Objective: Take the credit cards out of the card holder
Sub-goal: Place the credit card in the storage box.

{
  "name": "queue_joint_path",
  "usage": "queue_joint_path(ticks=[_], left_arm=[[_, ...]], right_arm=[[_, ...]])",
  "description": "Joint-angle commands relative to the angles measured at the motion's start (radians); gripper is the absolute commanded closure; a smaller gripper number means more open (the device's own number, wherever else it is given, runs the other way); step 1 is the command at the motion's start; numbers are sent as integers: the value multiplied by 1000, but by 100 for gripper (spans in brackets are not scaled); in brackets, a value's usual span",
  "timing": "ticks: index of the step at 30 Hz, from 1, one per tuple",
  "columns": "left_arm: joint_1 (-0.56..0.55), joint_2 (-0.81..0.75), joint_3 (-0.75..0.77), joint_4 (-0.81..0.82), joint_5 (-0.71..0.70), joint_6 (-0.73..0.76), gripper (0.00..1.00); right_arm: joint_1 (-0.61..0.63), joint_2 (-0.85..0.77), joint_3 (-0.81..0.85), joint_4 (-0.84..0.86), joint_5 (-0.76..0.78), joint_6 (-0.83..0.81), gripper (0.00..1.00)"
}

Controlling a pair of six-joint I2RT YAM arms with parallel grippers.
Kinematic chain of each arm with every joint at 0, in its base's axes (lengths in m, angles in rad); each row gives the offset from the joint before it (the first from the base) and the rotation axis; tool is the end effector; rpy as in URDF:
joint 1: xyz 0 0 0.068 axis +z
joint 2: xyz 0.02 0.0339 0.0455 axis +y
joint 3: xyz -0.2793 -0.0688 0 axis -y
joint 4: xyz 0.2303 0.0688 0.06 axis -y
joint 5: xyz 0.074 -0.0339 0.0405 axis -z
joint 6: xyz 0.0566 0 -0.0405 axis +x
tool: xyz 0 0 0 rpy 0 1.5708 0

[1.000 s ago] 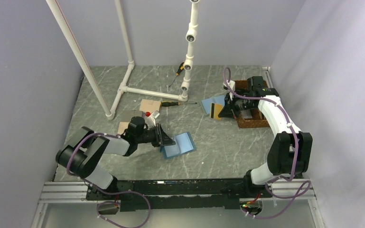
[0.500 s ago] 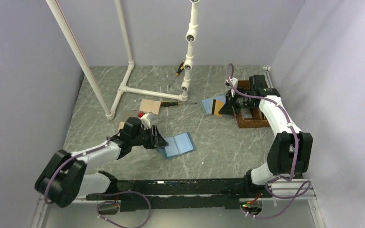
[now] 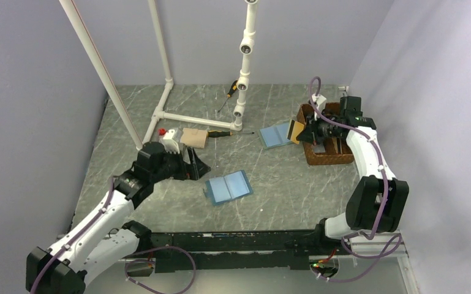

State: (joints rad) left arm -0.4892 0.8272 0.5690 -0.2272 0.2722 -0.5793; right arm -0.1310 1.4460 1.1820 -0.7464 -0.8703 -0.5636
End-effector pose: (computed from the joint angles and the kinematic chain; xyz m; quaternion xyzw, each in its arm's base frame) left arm 0.1540 -0.0992 0.2583 0.0318 0.8507 -0.3605 0.3812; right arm 0.2852 0.0061 0.2949 -0.3009 0.8261 0.2956 0.3737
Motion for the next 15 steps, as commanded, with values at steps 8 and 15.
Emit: queue_joint_path(ticks=[8,15], left_arm=[[28,218,507,-379,81,318,1],[28,266,452,-338,-37,408,1]], right_arm=[[-123,-81,5,55,116,31,100],[-198,-93,6,93,281,47,100]])
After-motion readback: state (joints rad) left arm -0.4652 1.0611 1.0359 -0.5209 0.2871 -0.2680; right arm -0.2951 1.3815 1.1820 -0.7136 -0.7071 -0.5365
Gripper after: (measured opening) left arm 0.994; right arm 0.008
